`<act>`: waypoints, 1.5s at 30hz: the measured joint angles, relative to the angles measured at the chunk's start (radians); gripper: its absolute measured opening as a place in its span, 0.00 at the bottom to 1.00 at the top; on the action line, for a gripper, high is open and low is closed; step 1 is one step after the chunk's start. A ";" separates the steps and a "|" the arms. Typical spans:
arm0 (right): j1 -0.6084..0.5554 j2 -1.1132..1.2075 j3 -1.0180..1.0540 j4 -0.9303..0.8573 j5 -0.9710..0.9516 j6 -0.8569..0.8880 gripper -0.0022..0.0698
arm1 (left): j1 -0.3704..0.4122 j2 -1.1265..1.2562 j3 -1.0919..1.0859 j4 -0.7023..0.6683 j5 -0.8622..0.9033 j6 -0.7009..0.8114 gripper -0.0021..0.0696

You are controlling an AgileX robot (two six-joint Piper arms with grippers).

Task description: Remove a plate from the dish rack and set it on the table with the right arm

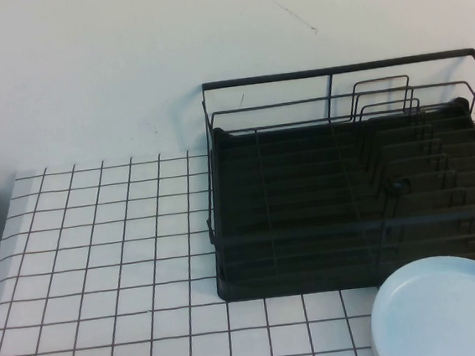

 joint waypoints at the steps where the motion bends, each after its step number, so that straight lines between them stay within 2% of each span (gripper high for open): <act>1: 0.000 -0.059 0.000 0.001 -0.014 -0.010 0.03 | 0.000 0.000 0.000 0.000 0.000 0.000 0.02; 7: 0.000 -0.321 0.026 0.002 -0.027 -0.101 0.03 | 0.000 0.000 0.000 0.000 0.000 0.000 0.02; 13: 0.000 -0.454 0.151 -0.043 -0.050 -0.124 0.03 | 0.000 0.000 0.000 0.000 0.000 0.000 0.02; 16: 0.000 -0.475 0.190 -0.047 -0.016 -0.126 0.03 | 0.000 0.000 0.000 0.000 0.000 0.000 0.02; 22: 0.000 -0.479 0.201 -0.041 0.176 -0.127 0.03 | 0.000 0.000 0.000 0.000 0.000 -0.002 0.02; 35: 0.000 -0.487 0.201 -0.024 0.205 -0.127 0.03 | 0.000 0.000 0.000 0.000 0.000 -0.004 0.02; 41: -0.002 -0.615 0.241 -0.024 0.133 -0.127 0.03 | 0.000 0.000 0.000 0.000 0.000 -0.004 0.02; 45: -0.075 -0.723 0.334 -0.035 -0.076 -0.092 0.03 | 0.000 0.000 0.000 0.000 0.000 -0.004 0.02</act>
